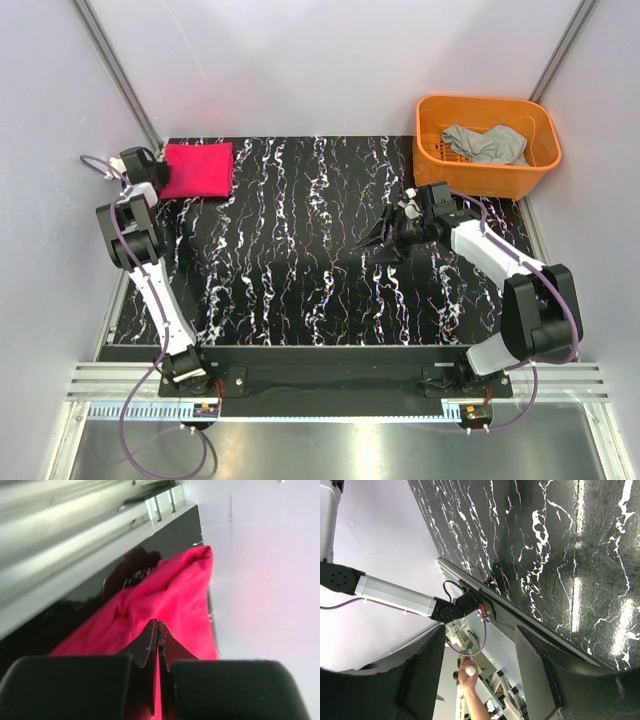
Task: Fold and stack the t-shirts
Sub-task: Reset both grippers
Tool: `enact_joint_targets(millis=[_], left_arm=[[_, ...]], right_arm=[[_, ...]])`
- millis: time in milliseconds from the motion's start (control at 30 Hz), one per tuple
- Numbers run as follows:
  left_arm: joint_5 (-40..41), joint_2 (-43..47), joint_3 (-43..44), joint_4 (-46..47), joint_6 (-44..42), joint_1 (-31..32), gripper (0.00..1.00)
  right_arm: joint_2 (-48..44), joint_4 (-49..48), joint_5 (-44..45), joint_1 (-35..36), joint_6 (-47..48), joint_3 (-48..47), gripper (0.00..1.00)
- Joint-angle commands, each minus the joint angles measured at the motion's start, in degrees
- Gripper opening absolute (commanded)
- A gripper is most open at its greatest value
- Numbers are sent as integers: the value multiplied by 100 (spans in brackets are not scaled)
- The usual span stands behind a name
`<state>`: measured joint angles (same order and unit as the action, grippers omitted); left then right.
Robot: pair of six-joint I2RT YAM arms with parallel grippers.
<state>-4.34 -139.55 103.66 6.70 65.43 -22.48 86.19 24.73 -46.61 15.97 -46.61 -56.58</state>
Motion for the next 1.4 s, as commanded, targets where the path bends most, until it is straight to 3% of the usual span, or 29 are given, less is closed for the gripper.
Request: enact_joint_targets(millis=[0,200,333,467,533,733,867,1000,1133,1167,1300,1367], left_arm=[[988,505,-556,-161,2174,-829,4],[278,1674,-1337,673,2089,-688,14],[-494,2903,-2689,1631,2158,-477,20],[-1077,4010,-3746,1756,1582,-83,23],[-1401,4530,-4220,1294,1150,129,24],[-1790,6534,-5968,520,-204,1419,29],[-1571,7422,-6637,-221,-1109,3252,34],[-1394,8232,-7437,-292,-1418,4435,46],[-1823,8680,-8421,-74,-1086,4998,53],[-1886,8977,-8710,180,-685,5138,54],[-1773,10313,-10580,1814,688,5412,59],[-1667,11206,-10953,2160,1093,5456,65]], right_arm=[[-313,-30,-129,-23,-76,-20,65],[-603,-30,-120,-23,55,68,65],[-692,-38,-76,-15,161,191,65],[-797,-47,-15,-15,284,305,65],[-893,-108,47,-23,319,427,65],[-1288,-642,267,-23,188,1225,67],[-1631,-1653,196,-23,-539,2088,69],[-2000,-3129,38,-23,-1253,3019,73],[-2299,-4683,213,-32,-1780,4177,80],[-2352,-4984,240,-23,-2060,4390,99],[-2852,-5760,512,-32,-2423,5191,100],[-3099,-5690,556,-23,-2440,5446,100]])
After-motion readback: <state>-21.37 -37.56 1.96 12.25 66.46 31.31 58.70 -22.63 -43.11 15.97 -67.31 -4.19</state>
